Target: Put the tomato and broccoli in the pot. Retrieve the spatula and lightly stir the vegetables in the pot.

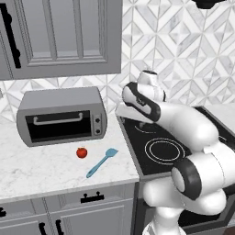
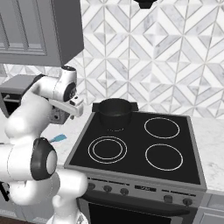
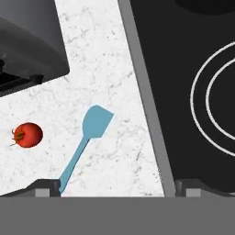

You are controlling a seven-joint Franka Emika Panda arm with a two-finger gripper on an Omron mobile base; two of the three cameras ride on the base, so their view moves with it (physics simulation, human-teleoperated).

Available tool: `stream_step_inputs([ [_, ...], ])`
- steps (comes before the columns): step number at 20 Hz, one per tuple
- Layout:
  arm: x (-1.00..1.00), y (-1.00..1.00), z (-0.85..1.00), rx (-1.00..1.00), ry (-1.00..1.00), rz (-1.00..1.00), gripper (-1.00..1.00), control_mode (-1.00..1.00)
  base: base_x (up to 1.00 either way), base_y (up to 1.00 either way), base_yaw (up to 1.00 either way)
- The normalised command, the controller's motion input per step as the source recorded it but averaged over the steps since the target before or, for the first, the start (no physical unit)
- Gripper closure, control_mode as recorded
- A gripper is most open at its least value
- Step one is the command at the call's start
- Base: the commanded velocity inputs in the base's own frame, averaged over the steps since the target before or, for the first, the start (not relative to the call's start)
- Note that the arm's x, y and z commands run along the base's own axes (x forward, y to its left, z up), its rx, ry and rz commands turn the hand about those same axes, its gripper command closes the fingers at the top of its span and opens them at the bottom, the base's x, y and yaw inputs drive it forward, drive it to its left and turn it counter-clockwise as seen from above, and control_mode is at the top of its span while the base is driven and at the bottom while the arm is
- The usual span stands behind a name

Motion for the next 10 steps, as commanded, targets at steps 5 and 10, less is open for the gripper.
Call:
stream_step_inputs([
  [5, -0.16, 1.0, -0.62, 0.0, 0.14, 0.01, -1.0, -1.0, 0.0, 0.0, 0.0],
  [10, 0.04, 1.0, -0.59, 0.0, 0.09, 0.0, -1.0, -1.0, 0.0, 0.0, 0.0],
])
